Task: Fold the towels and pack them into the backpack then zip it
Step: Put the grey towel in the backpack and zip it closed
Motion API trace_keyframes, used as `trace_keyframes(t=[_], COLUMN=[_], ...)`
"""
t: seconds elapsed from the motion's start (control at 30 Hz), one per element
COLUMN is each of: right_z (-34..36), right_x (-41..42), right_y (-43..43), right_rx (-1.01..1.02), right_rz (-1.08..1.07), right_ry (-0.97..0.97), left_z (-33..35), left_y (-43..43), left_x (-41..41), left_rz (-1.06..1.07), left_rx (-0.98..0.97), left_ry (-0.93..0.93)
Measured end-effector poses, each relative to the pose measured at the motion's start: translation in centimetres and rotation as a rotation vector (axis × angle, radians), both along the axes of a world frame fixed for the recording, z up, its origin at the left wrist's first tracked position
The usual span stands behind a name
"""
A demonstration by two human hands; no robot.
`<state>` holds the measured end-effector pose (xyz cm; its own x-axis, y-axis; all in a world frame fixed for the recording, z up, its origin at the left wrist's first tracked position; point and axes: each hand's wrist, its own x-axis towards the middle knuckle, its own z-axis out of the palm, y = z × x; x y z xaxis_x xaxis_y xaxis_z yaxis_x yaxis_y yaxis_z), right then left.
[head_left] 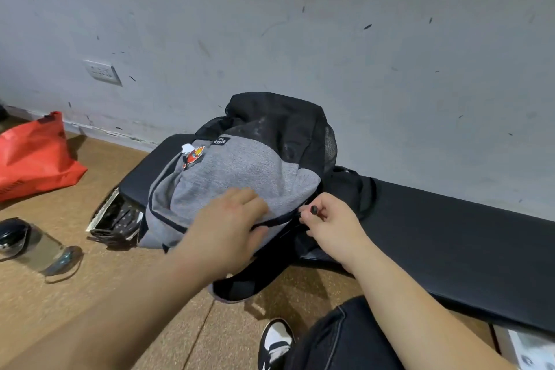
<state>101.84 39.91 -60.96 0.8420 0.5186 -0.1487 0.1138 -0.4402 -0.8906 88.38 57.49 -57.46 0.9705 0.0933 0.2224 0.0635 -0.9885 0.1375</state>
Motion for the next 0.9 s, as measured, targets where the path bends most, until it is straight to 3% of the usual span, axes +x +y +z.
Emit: trace_keyframes(t=[0.13,0.37,0.57,0.73,0.8,0.9], right_z=[-0.7,-1.3,-1.7,-1.9,-1.7,-0.4], right_x=[0.3,1.8,3.7,4.6,4.6,4.2], right_y=[-0.6,-0.8,1.0,4.1,5.3,6.9], right_rx=[0.018,0.003,0.179,0.319,0.325,0.292], right_rz=[0.021,-0.146,-0.428,-0.692,-0.712,-0.612], right_ry=[0.016,0.048,0.253,0.400,0.334,0.268], left_z=[-1.4,-1.8,-1.8,-2.8,-3.2,-3.7], left_y=[-3.3,-3.4,-1.9,-1.4,-1.3,-0.8], left_x=[4.5,6.6,5.1,4.9,4.8,4.8], left_rz=[0.027,0.073,0.065,-0.012,0.011,0.129], left_rx=[0.137,0.168,0.087,0.103,0.056,-0.044], left_ry=[0.055,0.119,0.118,0.013,0.032,0.211])
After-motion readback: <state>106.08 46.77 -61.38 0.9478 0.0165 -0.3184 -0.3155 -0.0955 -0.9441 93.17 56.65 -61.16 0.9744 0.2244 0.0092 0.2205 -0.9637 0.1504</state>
